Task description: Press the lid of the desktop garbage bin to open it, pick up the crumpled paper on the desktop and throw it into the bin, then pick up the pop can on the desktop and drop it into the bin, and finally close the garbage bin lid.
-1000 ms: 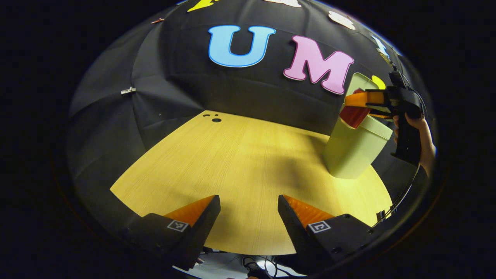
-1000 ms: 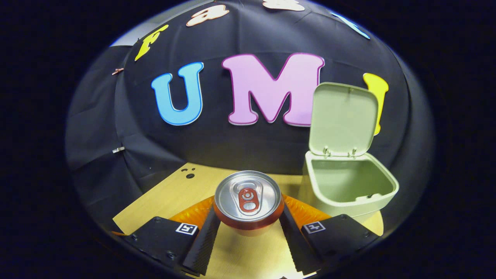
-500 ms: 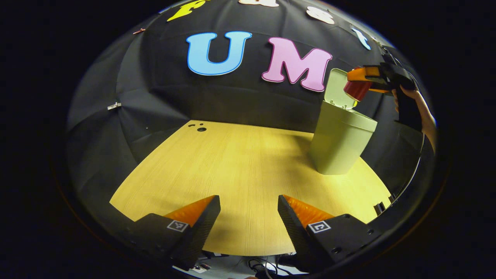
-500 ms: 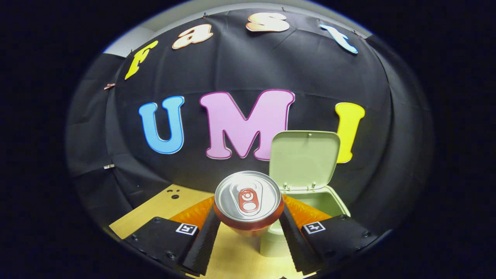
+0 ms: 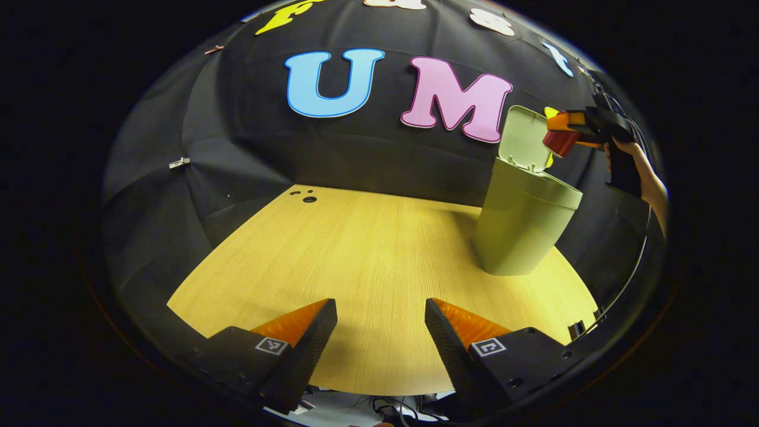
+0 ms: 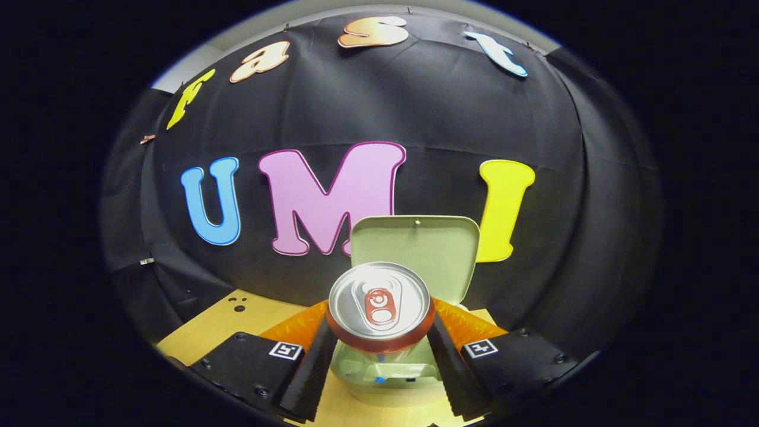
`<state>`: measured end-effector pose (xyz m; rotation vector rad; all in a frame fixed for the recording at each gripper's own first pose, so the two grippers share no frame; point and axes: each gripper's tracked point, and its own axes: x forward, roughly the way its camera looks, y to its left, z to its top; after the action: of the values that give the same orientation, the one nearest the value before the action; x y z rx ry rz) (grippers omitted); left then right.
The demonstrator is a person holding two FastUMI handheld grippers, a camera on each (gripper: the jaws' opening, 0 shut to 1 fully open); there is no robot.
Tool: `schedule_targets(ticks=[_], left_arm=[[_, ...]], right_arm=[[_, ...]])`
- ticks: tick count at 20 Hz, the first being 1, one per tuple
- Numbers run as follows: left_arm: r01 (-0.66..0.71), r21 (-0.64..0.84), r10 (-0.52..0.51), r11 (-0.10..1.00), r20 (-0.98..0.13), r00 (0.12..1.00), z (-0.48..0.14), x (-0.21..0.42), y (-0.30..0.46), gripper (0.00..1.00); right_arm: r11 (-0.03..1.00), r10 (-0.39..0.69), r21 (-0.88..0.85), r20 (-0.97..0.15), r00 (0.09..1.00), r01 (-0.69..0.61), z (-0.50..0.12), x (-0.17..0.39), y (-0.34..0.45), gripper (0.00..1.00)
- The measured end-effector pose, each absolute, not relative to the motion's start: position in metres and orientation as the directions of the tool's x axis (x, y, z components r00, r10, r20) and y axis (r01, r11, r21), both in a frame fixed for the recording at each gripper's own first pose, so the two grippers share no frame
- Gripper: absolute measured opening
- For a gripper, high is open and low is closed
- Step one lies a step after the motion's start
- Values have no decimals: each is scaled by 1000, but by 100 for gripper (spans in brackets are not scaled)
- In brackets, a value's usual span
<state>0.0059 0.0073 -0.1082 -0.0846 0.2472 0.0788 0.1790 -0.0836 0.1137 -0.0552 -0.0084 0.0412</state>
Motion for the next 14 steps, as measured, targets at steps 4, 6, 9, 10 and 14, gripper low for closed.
schedule_targets(ticks=[4, 6, 9, 10, 14], left_arm=[[-135, -81, 112, 988, -239, 964, -98, 13, -11, 96], [-150, -66, 132, 986, -229, 965, -94, 20, -20, 96], [-155, -60, 138, 986, -215, 967, -86, 32, -33, 96], [-149, -60, 134, 987, -204, 970, -81, 37, -40, 96], [-131, -49, 120, 990, -176, 977, -71, 55, -53, 96]], right_arm=[[995, 70, -68, -44, 997, -73, 89, 201, -98, 83], [993, 89, -75, -62, 994, -93, 76, 210, -103, 83], [991, 110, -70, -85, 990, -116, 62, 221, -107, 83], [991, 110, -70, -86, 990, -116, 60, 224, -110, 83], [990, 107, -88, -75, 991, -114, 58, 232, -118, 85]])
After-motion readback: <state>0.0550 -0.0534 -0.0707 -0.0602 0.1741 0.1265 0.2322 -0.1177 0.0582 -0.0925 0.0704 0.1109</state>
